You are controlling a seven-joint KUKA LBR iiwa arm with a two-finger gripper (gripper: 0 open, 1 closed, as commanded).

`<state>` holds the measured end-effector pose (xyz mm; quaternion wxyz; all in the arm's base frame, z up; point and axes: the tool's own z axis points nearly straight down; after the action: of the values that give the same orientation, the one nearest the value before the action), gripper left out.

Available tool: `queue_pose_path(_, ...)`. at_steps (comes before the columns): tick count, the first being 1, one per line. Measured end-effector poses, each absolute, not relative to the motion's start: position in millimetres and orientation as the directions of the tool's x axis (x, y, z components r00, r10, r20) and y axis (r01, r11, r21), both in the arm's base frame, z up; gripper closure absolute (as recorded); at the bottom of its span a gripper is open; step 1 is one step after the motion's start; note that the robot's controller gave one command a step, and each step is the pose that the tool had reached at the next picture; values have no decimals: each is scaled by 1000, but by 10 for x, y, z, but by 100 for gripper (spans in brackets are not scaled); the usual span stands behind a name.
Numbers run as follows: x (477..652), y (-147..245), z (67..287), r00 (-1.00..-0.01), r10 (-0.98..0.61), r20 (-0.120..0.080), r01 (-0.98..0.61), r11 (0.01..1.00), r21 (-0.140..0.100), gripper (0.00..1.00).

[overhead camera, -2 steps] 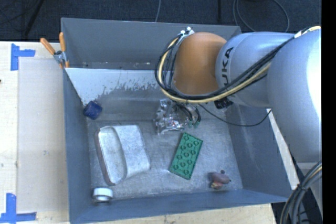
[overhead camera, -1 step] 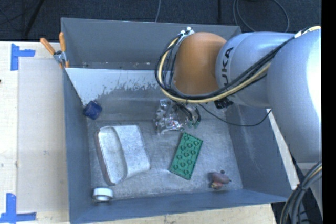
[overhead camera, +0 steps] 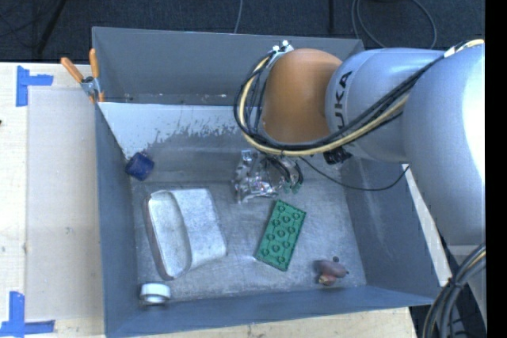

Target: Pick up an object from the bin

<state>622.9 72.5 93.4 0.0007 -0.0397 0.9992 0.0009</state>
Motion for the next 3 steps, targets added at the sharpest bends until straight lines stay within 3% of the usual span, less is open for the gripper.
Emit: queue_pose_path(3,6229,724,934,-997,-79,-2,-79,997,2,100)
